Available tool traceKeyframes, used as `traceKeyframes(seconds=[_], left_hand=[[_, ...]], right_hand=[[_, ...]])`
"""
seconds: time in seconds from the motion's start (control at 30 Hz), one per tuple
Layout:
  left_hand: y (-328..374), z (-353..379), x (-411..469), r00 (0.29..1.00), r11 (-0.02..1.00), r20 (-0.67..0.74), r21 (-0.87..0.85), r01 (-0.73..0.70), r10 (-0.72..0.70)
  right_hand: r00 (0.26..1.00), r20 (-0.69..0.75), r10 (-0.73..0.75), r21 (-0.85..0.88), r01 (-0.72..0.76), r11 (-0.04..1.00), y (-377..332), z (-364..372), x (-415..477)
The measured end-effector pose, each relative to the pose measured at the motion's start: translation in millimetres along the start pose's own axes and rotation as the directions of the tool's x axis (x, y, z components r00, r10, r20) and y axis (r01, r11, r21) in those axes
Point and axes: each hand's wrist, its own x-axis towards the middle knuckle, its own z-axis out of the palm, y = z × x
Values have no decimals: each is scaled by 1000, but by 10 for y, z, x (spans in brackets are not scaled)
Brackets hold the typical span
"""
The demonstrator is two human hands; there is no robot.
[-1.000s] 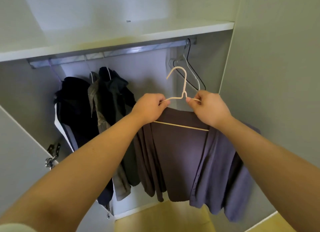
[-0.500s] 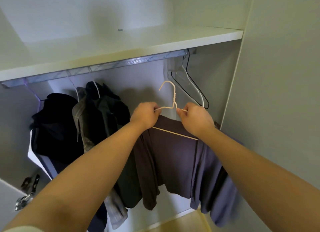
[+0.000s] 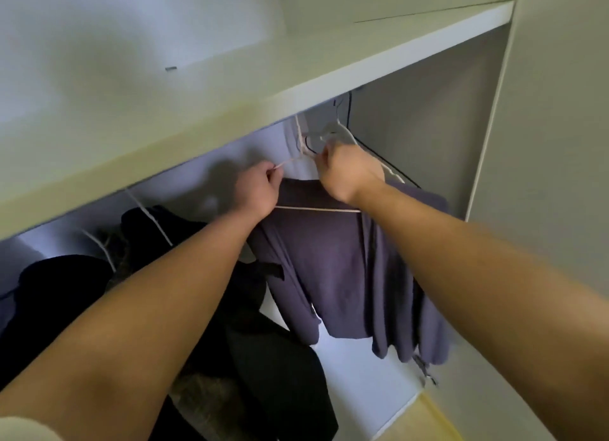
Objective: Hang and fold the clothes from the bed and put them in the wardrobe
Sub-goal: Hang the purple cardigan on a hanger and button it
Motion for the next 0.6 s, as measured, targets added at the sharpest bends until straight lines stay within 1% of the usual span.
traceKeyframes(seconds=[0.1, 0.2, 0.27, 0.37, 0.47, 0.6], left_hand=[[-143, 13, 118, 996, 996, 12, 23, -91, 91], [-255, 54, 225, 991, 992, 45, 17, -124, 123], [-301, 99, 289, 993, 995, 70, 12, -95, 94], [-357, 192, 355, 988, 999, 152, 36, -5, 0], [-435, 294, 352, 974, 998, 224, 61, 32, -45], [-495, 375, 354, 971, 997, 227, 44, 62, -71]], right_hand=[[998, -57, 21, -40, -23, 999, -121, 84, 172], [995, -89, 43, -35, -47, 998, -214, 140, 323], [996, -71, 49, -54, -52, 997, -256, 193, 409], [999, -20, 51, -102, -53, 993, -265, 317, 470], [999, 18, 38, -121, -36, 992, -236, 443, 470], [999, 26, 43, -124, -39, 992, -217, 461, 494]])
